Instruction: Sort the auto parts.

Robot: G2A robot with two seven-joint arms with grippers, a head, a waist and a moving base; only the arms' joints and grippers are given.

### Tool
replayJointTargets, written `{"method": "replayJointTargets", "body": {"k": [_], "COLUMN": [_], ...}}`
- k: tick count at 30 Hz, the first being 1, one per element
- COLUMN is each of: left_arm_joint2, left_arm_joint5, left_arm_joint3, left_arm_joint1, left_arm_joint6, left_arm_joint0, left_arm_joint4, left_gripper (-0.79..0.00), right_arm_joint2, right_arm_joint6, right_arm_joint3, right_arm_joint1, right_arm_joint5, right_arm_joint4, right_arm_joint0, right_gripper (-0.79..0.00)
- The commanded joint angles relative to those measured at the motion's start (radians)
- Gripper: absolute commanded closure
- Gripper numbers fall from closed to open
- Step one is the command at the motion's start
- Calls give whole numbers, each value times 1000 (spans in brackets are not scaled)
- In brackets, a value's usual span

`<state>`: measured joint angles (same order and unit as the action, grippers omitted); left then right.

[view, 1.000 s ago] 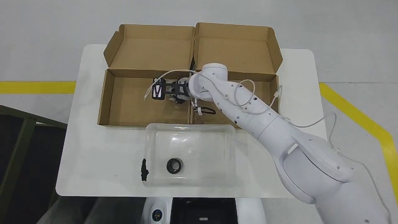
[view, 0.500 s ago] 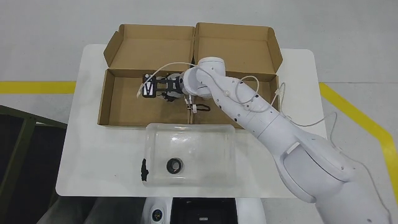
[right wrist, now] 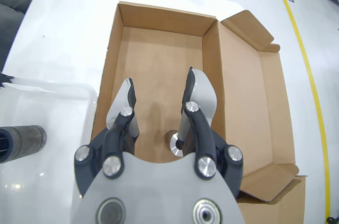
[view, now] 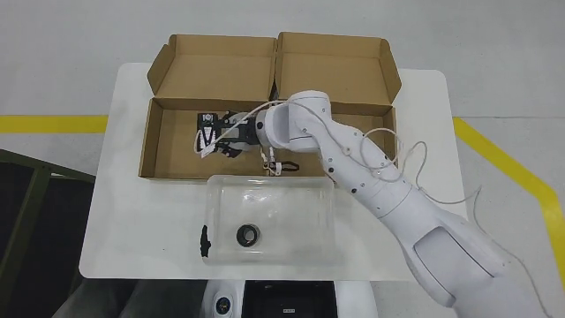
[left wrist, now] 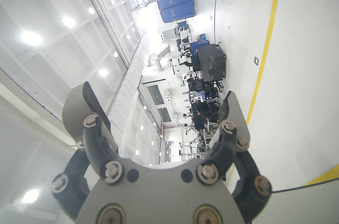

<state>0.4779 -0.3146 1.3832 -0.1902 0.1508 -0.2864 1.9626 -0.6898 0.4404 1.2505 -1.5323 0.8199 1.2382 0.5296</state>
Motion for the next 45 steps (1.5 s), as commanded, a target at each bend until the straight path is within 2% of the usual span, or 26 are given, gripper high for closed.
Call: {"method": "replayJointTargets", "body": {"k": [1, 11, 19, 34, 36, 38, 45], "left_arm_joint2": [0, 0, 0, 0, 0, 0, 0], "left_arm_joint5": [0, 0, 0, 0, 0, 0, 0], "left_arm_joint3": [0, 0, 0, 0, 0, 0, 0], "left_arm_joint1": [0, 0, 0, 0, 0, 0, 0], "left_arm_joint6": [0, 0, 0, 0, 0, 0, 0], "left_arm_joint0": [0, 0, 0, 0, 0, 0, 0], "left_arm_joint4": [0, 0, 0, 0, 0, 0, 0], "left_gripper": [-785, -785, -785, -785, -785, -785, -785], "right_arm_joint2": [-34, -168, -205, -213, -207, -198, -185], "right_arm_joint6": [22, 154, 198, 204, 200, 199, 191], "right_arm_joint3": [64, 379, 535, 644, 653, 660, 645], "right_arm_joint1": [18, 99, 139, 195, 202, 210, 239], "right_arm_joint5": [11, 89, 135, 192, 192, 192, 192], "right_arm_joint4": [-6, -3, 8, 100, 110, 120, 149], "right_arm_joint0": [46, 293, 448, 628, 643, 656, 667], "right_gripper": [-354, -357, -354, -366, -385, -474, -456]}}
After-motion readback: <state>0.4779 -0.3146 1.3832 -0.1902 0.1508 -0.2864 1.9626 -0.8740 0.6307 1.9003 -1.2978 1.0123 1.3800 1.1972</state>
